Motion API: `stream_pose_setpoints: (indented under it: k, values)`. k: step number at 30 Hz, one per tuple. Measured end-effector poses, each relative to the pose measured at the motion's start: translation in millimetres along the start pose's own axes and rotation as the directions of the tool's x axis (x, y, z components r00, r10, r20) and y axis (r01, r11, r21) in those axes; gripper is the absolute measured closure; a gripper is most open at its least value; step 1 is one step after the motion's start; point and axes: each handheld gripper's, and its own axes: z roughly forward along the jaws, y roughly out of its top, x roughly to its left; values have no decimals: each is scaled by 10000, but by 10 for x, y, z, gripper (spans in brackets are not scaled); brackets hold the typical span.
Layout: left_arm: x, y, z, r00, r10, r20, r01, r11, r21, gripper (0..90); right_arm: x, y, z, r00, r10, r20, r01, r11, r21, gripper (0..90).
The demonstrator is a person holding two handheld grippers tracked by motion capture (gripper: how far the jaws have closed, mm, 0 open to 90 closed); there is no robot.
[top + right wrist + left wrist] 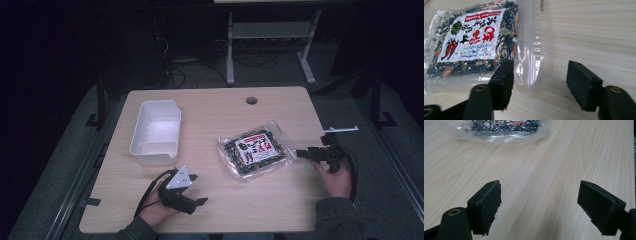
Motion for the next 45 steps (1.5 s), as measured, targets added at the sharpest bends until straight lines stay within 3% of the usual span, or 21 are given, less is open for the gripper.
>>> stream_pose_setpoints:
  k: [8,17,23,27,28,29,30,32,36,41,45]
  values:
    - [-11,4,3,10000,86,-24,-86,10000,-11,184,-42,-28,57,9981,537,-306,-526,9980,352,480]
    - [-11,5,15,10000,83,7,-83,10000,41,186,-6,-45,169,9987,328,-383,-302,9973,663,541]
    - [-7,5,16,10000,66,-43,-66,10000,40,186,-70,-79,162,9931,603,-1006,-551,9970,541,736]
    - [2,7,11,10000,26,-47,-25,10000,29,186,-75,-80,126,9895,519,-1349,-473,9982,367,841]
    - [3,9,10,10000,-25,-48,25,10000,-14,186,-59,-69,76,9839,415,-1738,-394,9991,156,888]
    - [7,14,9,9999,-112,-26,112,9999,-71,186,-46,-64,63,9831,353,-1798,-338,9994,114,890]
    - [7,14,9,9999,-112,-26,112,9999,-71,186,-46,-64,63,9831,353,-1798,-338,9994,114,890]
    - [22,31,3,9995,-304,36,304,9993,-217,186,27,-31,10,9861,-104,-1656,132,9998,159,893]
    - [38,95,-19,9991,-417,96,421,9981,-454,186,154,44,-134,9803,-724,-1838,697,9973,-213,894]
    - [65,185,-35,9989,-456,123,464,9966,-678,195,334,155,-319,9628,-1639,-2150,1570,9864,-485,894]
    - [121,243,-21,9984,-563,104,569,9956,-751,197,465,235,-462,9420,-2292,-2451,2171,9732,-758,896]
